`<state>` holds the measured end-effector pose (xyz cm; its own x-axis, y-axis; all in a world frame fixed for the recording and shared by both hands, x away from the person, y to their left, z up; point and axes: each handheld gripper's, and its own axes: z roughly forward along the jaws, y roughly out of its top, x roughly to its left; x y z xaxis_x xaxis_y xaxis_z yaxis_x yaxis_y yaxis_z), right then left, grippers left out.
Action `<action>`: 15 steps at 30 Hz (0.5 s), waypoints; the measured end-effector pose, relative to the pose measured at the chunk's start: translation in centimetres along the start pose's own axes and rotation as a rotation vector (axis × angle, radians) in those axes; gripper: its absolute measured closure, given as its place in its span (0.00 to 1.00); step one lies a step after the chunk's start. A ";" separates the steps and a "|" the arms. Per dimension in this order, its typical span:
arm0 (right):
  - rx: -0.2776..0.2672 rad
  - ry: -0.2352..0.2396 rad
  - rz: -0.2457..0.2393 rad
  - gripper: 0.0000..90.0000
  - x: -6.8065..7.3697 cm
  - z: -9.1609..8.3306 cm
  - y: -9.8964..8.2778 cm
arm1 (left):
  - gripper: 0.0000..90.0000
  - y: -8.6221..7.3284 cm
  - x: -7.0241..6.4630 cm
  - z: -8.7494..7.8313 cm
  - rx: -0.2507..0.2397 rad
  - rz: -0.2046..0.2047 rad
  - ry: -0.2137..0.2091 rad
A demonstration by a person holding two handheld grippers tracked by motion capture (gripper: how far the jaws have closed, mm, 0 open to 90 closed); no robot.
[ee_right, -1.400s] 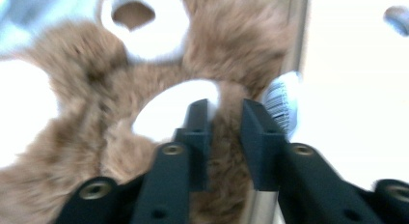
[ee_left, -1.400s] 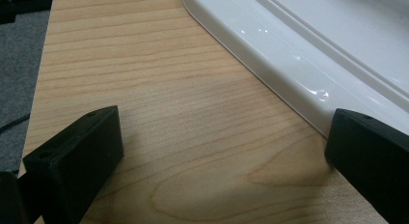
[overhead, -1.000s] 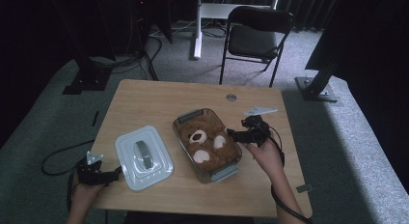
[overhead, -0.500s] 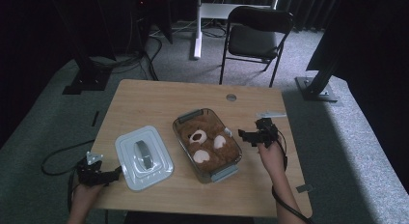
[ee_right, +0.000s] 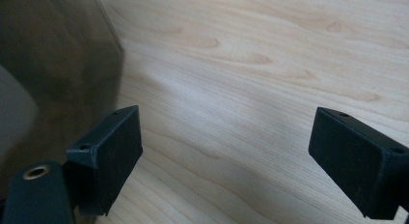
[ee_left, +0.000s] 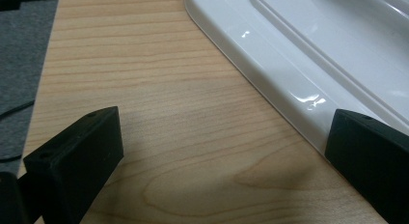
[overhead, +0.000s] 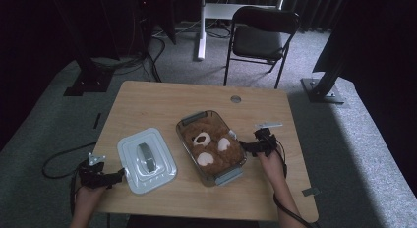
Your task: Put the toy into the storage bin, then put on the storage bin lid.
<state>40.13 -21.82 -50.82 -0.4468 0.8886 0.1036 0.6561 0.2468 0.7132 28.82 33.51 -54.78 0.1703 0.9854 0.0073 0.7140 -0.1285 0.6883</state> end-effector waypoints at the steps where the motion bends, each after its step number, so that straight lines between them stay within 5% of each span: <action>1: 0.003 -0.001 -0.003 0.12 0.0 0.3 -0.1 | 0.01 0.1 -0.1 0.0 0.004 0.003 -0.002; 8: -0.028 0.001 -0.007 0.12 0.0 0.6 -0.3 | 0.01 1.1 -1.8 -0.8 0.006 0.026 -0.040; 15: -0.015 0.005 -0.011 0.12 0.2 1.5 -0.8 | 0.01 2.3 -4.0 -1.2 -0.028 0.042 -0.127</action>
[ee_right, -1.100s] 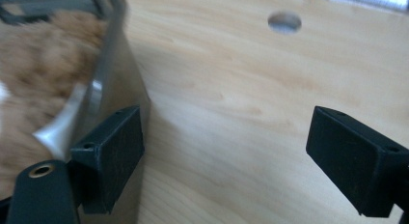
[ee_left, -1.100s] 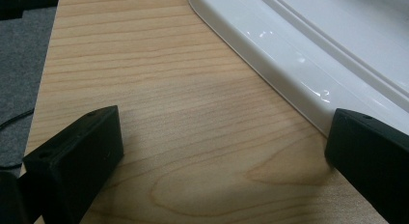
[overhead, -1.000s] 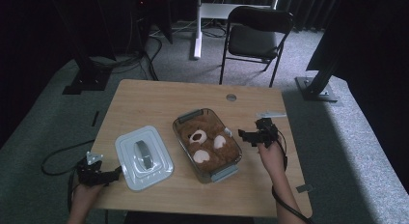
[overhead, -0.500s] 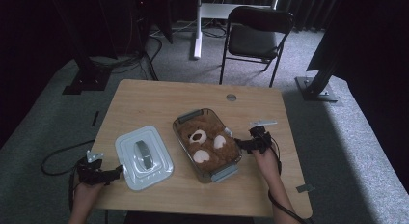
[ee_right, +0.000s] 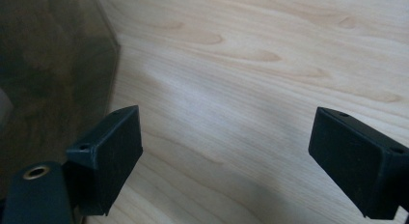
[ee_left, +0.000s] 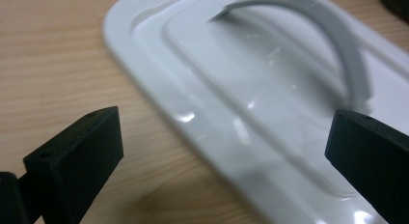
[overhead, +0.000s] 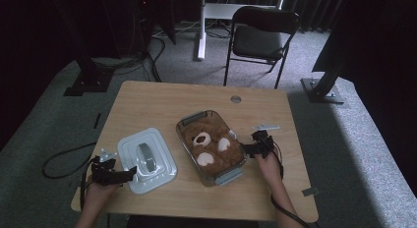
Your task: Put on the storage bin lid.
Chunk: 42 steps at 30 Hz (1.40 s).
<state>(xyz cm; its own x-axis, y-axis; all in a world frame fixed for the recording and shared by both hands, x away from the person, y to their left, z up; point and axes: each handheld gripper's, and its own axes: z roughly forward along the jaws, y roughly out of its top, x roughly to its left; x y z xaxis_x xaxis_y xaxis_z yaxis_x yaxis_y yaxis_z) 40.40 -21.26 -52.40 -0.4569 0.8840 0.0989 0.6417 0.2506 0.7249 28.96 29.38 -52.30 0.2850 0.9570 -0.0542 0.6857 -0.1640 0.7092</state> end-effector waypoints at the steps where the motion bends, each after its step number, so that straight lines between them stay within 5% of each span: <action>1: 0.005 -0.002 -0.002 0.12 0.1 0.1 0.0 | 0.01 0.2 -0.3 0.1 -0.004 0.004 -0.014; 20: 0.001 0.028 -0.007 0.12 1.2 0.6 -1.1 | 0.01 3.6 -4.2 4.0 0.008 0.045 -0.069; 28: 0.006 0.058 -0.007 0.14 1.8 0.3 -1.7 | 0.19 4.1 -4.5 5.1 -0.001 0.024 -0.040; 34: 0.019 0.087 -0.030 0.14 2.6 -0.2 -2.2 | 0.49 3.8 -4.0 5.2 -0.020 0.010 -0.053; 42: 0.006 0.114 -0.037 0.14 3.5 -0.8 -2.6 | 0.67 3.8 -2.9 5.2 -0.058 -0.029 -0.051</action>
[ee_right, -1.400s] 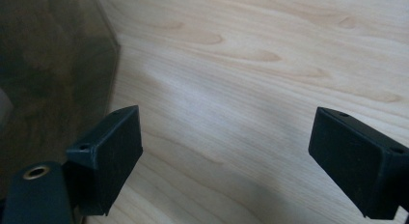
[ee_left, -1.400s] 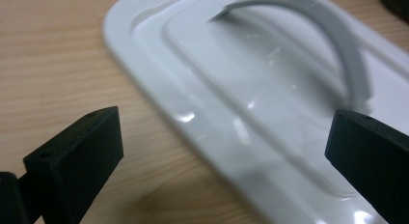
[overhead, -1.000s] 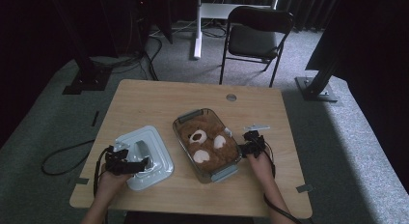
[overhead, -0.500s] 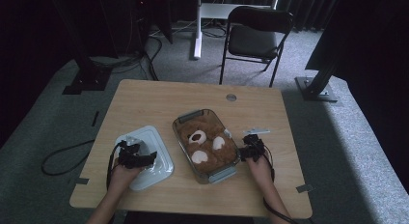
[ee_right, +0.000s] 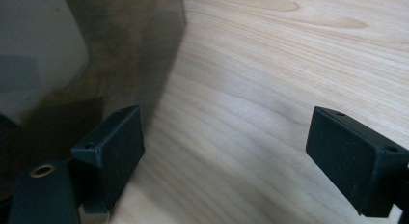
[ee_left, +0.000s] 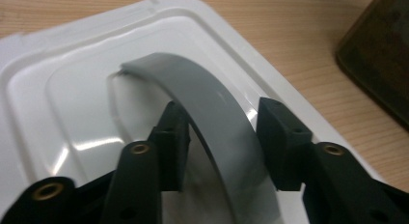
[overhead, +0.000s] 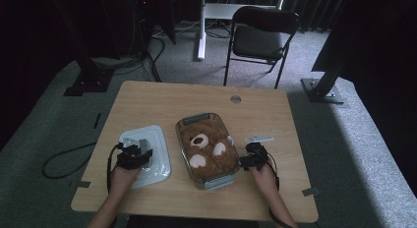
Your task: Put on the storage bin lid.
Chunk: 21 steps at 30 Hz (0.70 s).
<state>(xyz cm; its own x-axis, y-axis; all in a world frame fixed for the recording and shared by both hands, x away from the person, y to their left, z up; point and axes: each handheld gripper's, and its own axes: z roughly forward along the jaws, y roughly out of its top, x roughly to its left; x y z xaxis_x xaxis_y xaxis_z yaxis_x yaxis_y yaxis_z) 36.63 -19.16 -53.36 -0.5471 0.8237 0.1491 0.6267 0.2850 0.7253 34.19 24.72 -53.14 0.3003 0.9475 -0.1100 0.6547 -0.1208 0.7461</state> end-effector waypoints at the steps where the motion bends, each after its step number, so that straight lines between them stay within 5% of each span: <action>1: 0.000 0.002 -0.001 0.14 0.1 0.0 0.0 | 0.69 0.0 0.2 -0.1 -0.004 -0.005 -0.005; 4: 0.001 0.022 -0.012 0.14 0.4 0.0 -0.1 | 0.76 0.1 0.5 -0.5 -0.019 -0.010 -0.003; 21: -0.017 0.060 -0.054 0.14 2.2 0.1 -0.2 | 0.78 2.9 0.5 -6.5 -0.167 0.027 -0.026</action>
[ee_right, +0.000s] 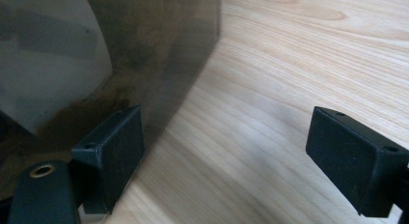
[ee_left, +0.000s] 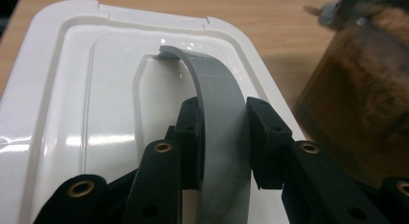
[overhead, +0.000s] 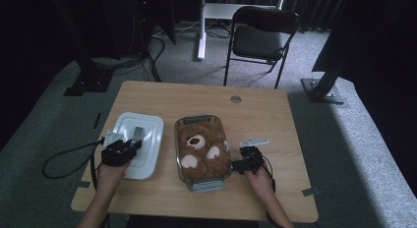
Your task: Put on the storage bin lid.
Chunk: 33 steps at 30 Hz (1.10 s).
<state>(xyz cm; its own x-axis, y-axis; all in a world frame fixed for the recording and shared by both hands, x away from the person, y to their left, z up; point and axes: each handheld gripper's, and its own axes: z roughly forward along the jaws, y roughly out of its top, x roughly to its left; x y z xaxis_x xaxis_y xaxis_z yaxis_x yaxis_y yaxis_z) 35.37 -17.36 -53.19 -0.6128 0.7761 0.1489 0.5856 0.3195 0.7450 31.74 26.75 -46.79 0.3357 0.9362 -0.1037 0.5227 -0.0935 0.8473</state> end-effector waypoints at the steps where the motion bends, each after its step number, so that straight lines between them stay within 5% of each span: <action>1: 0.000 0.004 -0.002 0.14 0.1 0.1 0.0 | 0.78 0.2 -0.1 -0.2 -0.002 0.003 -0.006; 8: 0.012 0.021 -0.024 0.14 1.1 0.4 0.2 | 0.78 1.4 -0.8 -1.9 -0.030 0.025 -0.028; 11: 0.006 0.033 -0.050 0.14 2.1 0.6 0.4 | 0.78 2.2 -1.8 -3.8 -0.096 0.048 -0.017; 23: 0.012 0.088 -0.079 0.14 3.9 1.6 1.1 | 0.78 4.5 -3.6 -6.6 -0.169 0.066 -0.159; 27: 0.010 0.101 -0.088 0.14 4.6 2.0 1.5 | 0.78 5.0 -4.0 -6.4 -0.162 0.054 -0.236; 33: 0.000 0.117 -0.093 0.14 5.7 2.5 2.1 | 0.78 5.2 -5.2 -5.9 -0.146 0.093 -0.266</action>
<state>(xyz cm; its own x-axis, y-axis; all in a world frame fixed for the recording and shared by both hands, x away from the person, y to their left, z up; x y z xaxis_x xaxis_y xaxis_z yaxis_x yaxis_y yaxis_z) 34.47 -10.93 -52.37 -0.7223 0.6742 0.1541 0.5232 0.3870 0.7593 28.10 23.44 -38.76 0.5804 0.8025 -0.1383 0.3681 -0.1071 0.9236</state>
